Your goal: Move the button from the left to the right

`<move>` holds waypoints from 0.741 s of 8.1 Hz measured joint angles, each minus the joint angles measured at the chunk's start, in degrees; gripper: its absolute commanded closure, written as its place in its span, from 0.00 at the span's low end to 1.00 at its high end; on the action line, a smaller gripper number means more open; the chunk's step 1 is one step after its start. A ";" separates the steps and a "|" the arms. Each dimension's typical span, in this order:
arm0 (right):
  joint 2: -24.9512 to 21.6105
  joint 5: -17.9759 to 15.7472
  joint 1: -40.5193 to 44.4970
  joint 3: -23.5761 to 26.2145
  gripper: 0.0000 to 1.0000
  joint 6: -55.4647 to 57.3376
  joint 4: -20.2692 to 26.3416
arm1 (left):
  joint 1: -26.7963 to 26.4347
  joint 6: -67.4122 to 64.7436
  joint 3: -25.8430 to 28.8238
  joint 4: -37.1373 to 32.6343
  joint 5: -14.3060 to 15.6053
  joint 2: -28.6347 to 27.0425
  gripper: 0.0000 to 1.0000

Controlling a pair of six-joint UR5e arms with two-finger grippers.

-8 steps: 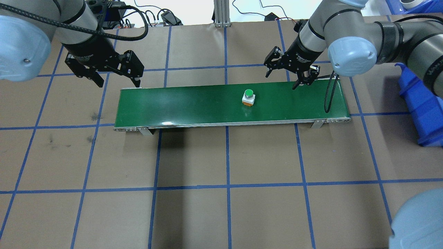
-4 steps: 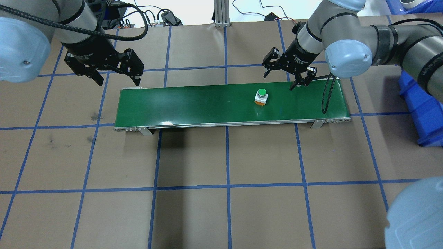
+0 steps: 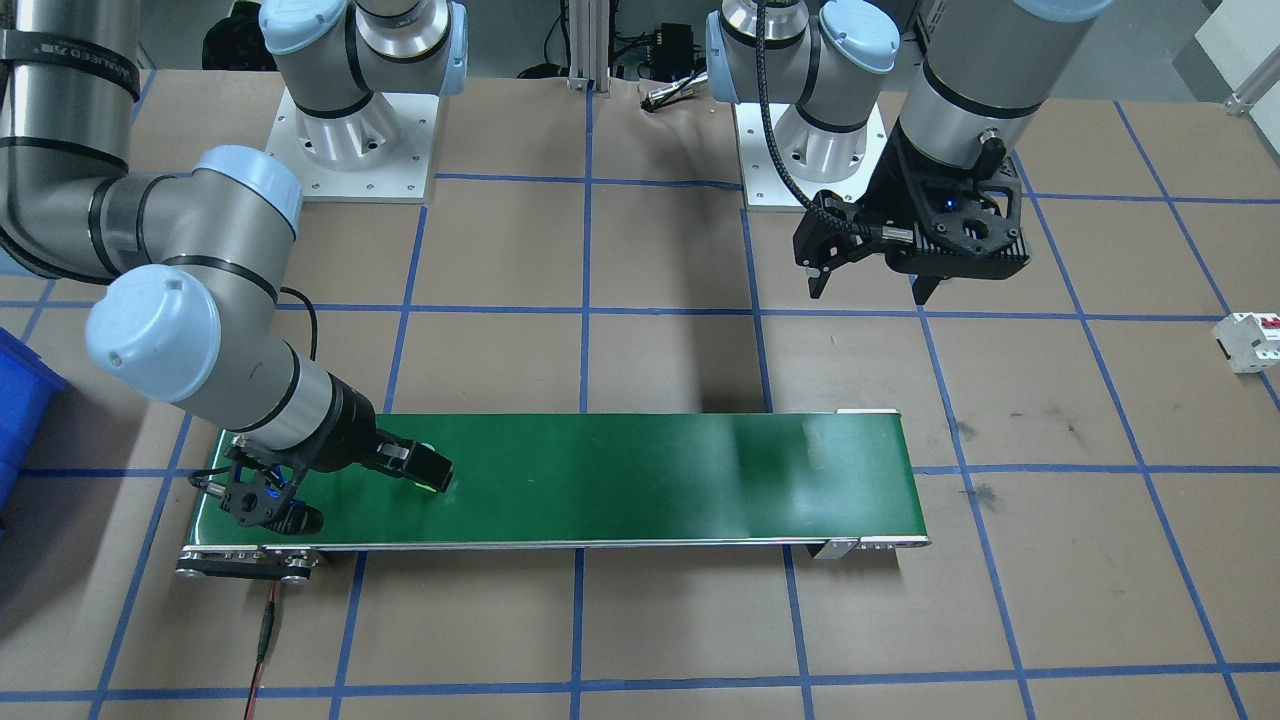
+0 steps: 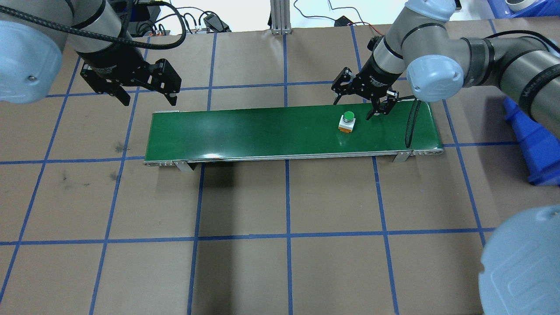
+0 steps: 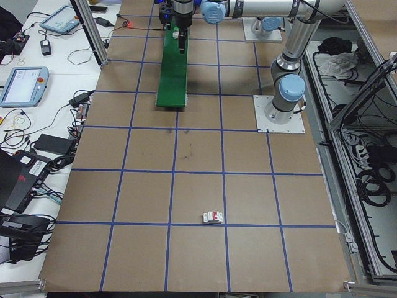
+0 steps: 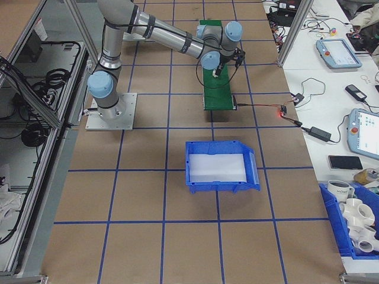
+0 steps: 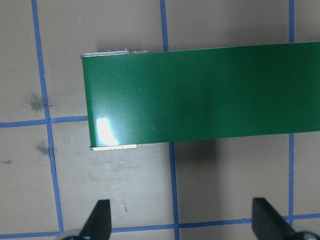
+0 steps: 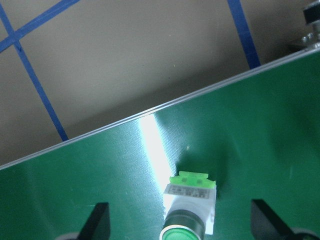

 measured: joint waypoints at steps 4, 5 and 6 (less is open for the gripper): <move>1.19 -6.75 0.00 1.18 0.40 -2.65 0.03 | 0.00 0.12 -0.21 0.01 0.06 0.27 0.00; 1.37 -8.26 0.00 1.34 0.69 -3.57 0.36 | 0.00 0.13 -0.27 0.01 0.04 0.47 0.00; 1.52 -9.73 -0.05 1.52 0.89 -4.75 1.16 | 0.00 0.17 -0.29 0.01 0.05 0.63 0.00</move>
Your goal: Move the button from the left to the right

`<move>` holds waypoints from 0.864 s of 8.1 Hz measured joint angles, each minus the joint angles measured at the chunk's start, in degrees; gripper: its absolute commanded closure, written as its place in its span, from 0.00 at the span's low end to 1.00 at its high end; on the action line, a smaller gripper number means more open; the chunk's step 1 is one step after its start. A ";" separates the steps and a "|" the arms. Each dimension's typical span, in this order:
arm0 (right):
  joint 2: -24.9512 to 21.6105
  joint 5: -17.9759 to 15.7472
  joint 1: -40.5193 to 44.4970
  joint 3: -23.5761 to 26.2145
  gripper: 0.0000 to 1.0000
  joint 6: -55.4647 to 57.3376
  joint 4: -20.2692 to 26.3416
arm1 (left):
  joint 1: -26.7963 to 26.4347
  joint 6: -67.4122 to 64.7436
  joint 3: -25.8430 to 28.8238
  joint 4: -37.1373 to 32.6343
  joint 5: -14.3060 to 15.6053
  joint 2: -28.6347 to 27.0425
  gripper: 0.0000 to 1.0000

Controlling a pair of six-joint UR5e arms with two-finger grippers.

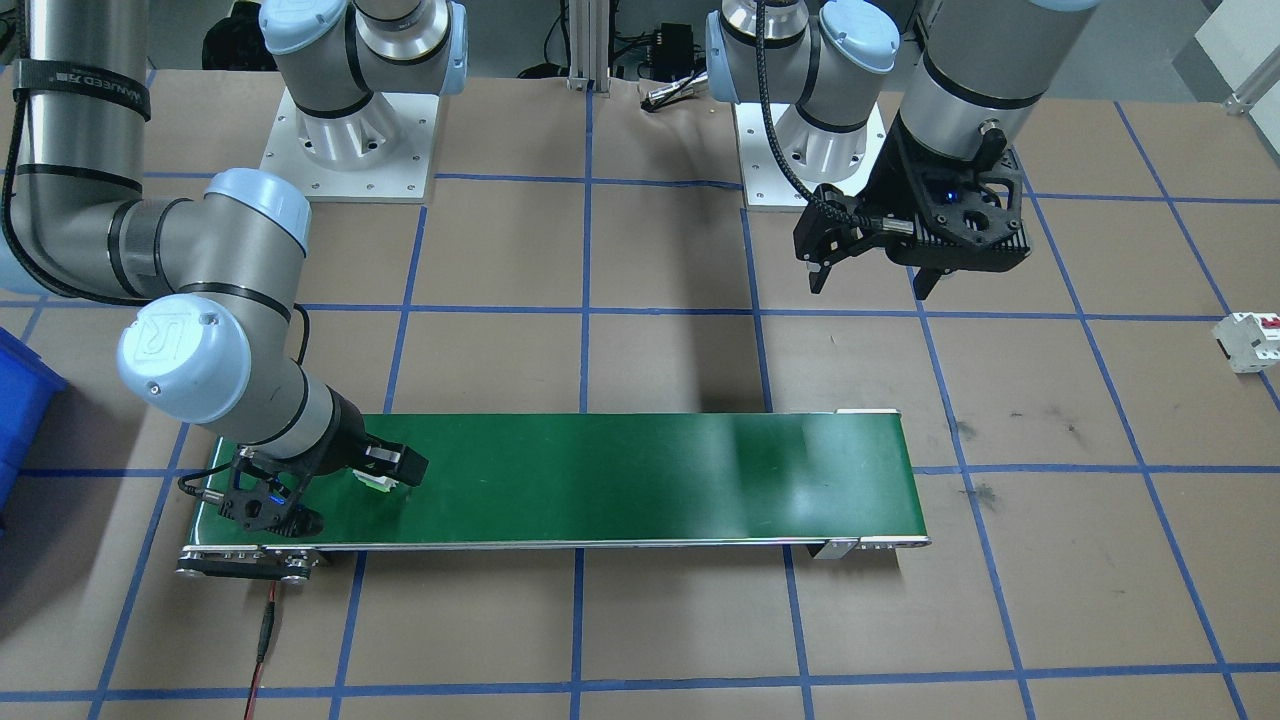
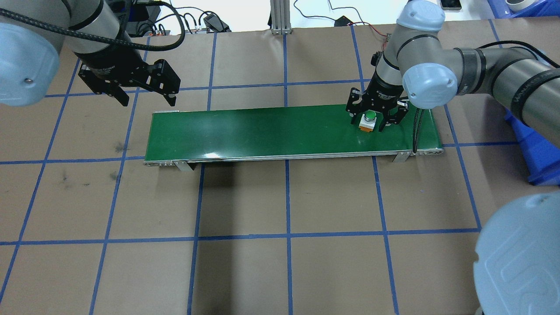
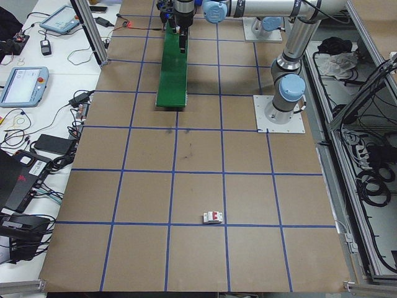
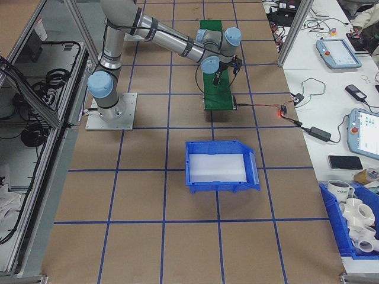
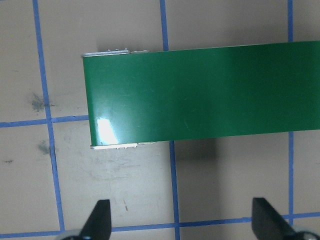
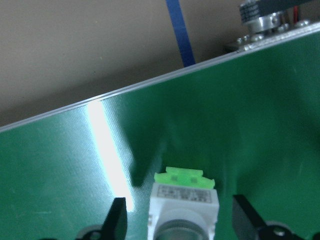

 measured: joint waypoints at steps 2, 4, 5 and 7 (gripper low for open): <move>-0.02 -3.11 -0.54 0.27 1.00 -3.27 1.52 | 0.03 0.13 0.05 0.00 -0.03 0.11 0.00; -0.78 -4.16 -2.03 -0.16 1.00 -6.33 1.77 | 0.08 0.14 0.12 0.00 -0.01 0.18 0.00; -1.85 -4.95 -3.11 -0.55 1.00 -7.82 1.83 | 0.08 0.13 0.13 0.00 -0.02 0.18 0.00; -4.11 -7.34 -5.07 -1.95 1.00 -12.07 2.38 | 0.09 0.07 0.02 0.00 -0.02 0.31 0.00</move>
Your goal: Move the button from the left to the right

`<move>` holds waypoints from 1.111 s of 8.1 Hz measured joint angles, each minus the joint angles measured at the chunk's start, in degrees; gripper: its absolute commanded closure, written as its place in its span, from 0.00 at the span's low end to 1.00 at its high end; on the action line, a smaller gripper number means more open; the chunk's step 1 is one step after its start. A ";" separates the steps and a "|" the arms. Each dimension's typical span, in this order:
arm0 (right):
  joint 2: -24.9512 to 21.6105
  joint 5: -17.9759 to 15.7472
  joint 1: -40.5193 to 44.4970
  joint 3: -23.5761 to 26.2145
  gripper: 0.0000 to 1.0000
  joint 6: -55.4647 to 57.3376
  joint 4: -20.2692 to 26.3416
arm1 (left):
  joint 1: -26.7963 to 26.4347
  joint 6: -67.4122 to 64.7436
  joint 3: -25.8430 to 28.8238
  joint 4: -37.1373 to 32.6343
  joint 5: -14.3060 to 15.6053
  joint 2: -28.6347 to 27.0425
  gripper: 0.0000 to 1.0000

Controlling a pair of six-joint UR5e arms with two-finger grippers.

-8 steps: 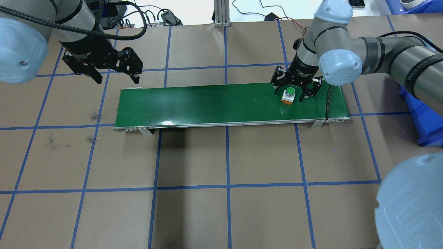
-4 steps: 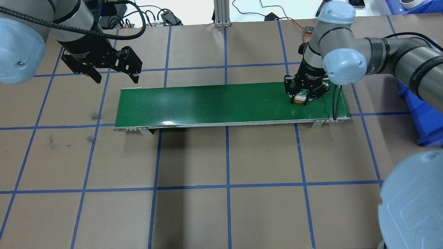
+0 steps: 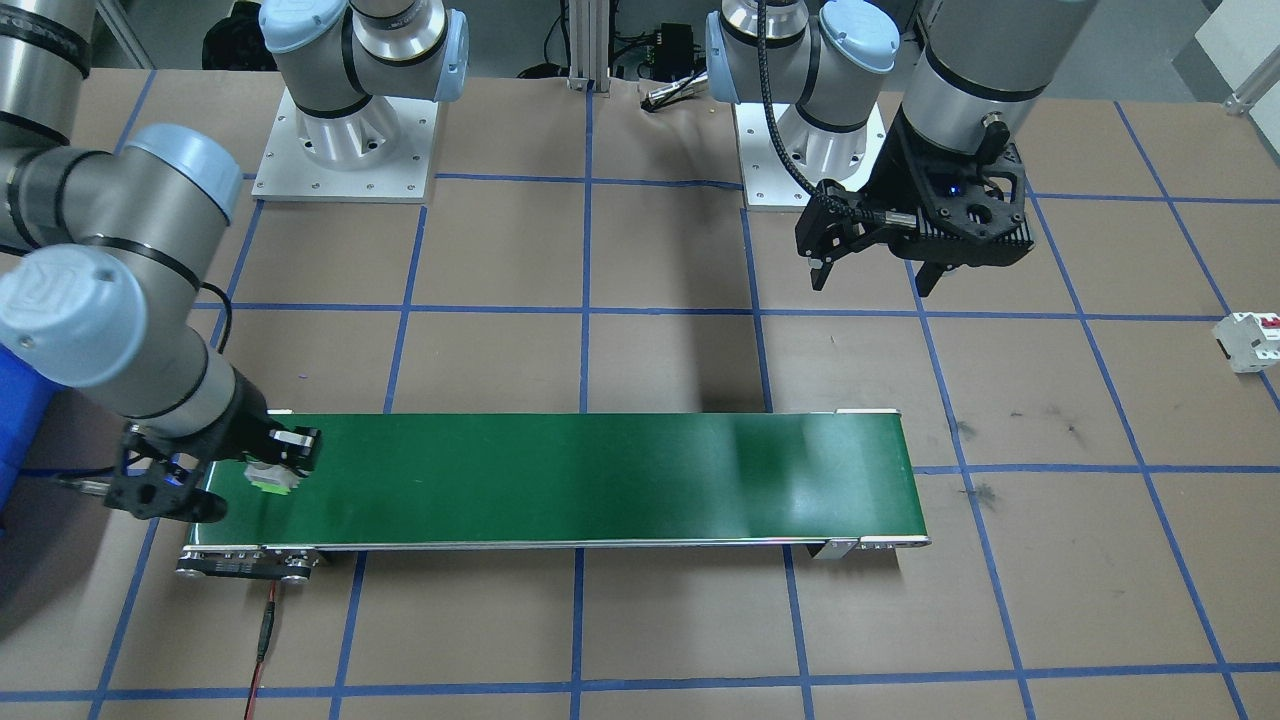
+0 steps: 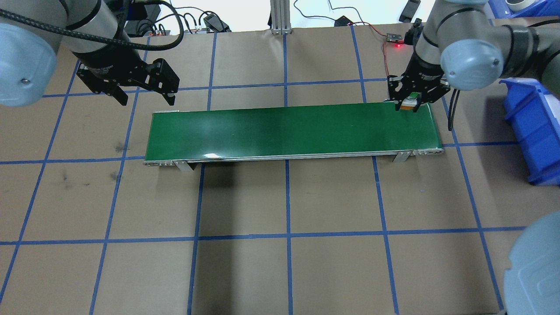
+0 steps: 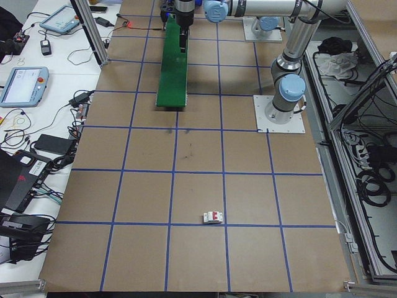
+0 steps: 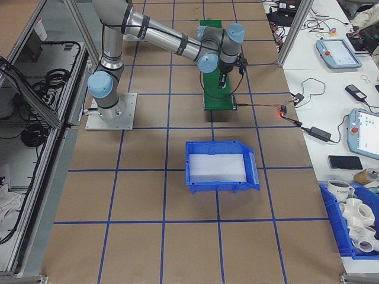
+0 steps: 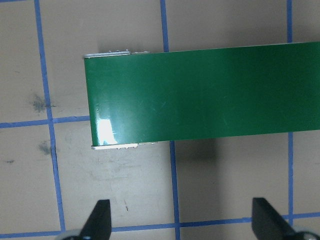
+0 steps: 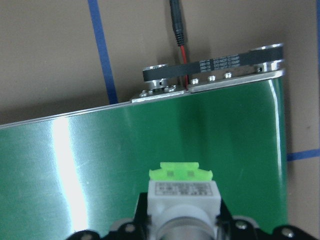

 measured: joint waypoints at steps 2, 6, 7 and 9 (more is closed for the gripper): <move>-1.90 -1.91 -4.82 -3.46 1.00 -8.25 3.86 | 0.00 -0.03 -0.05 0.00 -0.03 0.07 0.00; -5.42 -3.24 -20.64 -7.20 1.00 -32.01 9.62 | 0.00 -0.11 -0.05 0.00 -0.03 0.18 0.00; -5.52 -3.26 -24.91 -7.51 1.00 -37.12 9.82 | 0.00 -0.15 -0.05 0.00 -0.03 0.19 0.00; -4.59 -3.17 -30.27 -7.73 1.00 -43.29 8.94 | 0.00 -0.16 -0.09 0.00 -0.03 0.18 0.00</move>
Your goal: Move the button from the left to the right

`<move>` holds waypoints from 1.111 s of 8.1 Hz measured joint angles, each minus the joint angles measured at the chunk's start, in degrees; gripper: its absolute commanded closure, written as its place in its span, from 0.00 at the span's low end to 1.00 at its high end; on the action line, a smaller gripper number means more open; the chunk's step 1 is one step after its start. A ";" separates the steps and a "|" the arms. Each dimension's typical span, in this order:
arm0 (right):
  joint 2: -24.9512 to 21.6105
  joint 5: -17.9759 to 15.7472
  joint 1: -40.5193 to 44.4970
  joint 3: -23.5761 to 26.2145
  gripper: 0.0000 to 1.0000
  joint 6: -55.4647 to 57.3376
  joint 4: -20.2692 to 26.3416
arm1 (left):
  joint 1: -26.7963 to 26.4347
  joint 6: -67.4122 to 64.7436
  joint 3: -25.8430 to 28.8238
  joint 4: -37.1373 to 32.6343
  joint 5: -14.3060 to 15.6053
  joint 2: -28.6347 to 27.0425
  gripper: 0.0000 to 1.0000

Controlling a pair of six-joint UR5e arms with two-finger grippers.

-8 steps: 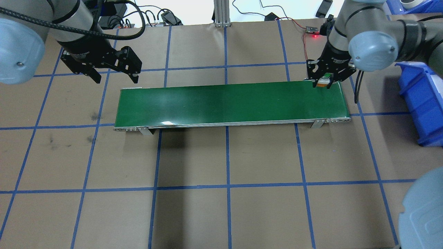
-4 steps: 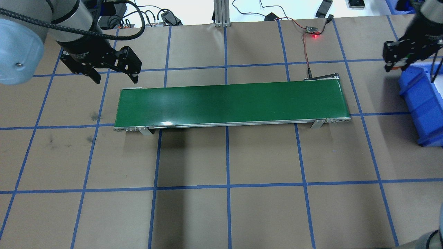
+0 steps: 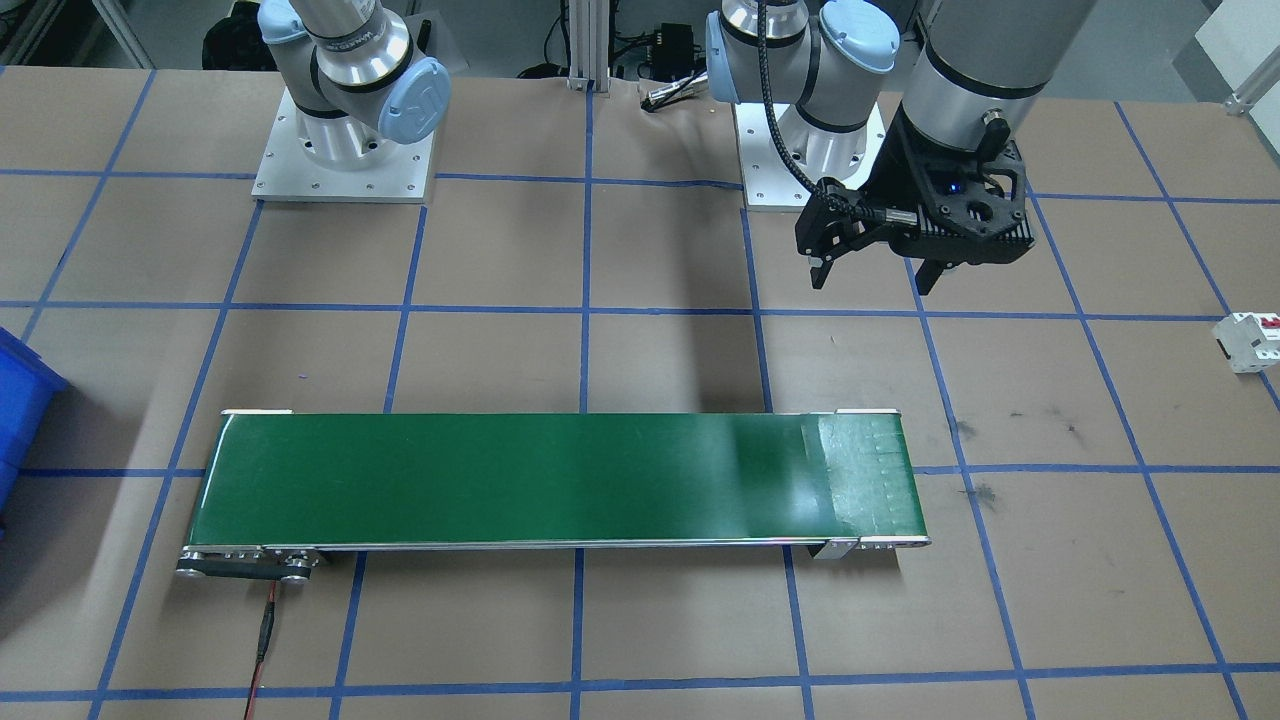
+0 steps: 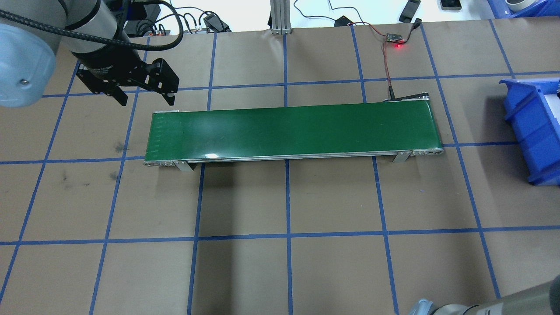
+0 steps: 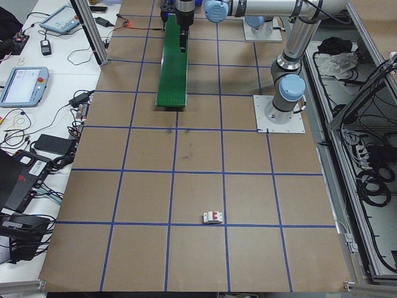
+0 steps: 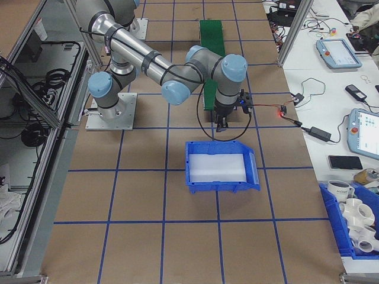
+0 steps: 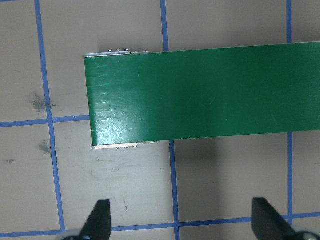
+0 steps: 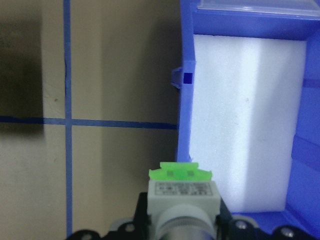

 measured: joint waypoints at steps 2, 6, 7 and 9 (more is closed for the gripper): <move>3.85 0.02 -3.21 -0.05 1.00 -3.16 -5.67 | 0.00 -0.01 0.02 0.00 0.03 0.00 0.00; 10.22 -1.29 -5.23 0.07 1.00 -5.51 -9.09 | -0.04 -0.11 -0.03 0.00 0.01 0.07 0.00; 11.23 -2.09 -5.33 0.09 1.00 -6.66 -9.45 | -0.05 -0.02 -0.04 0.00 0.00 0.23 0.00; 13.65 -2.79 -5.76 0.10 0.99 -8.49 -11.33 | -0.03 -0.09 -0.04 0.11 0.04 0.78 0.00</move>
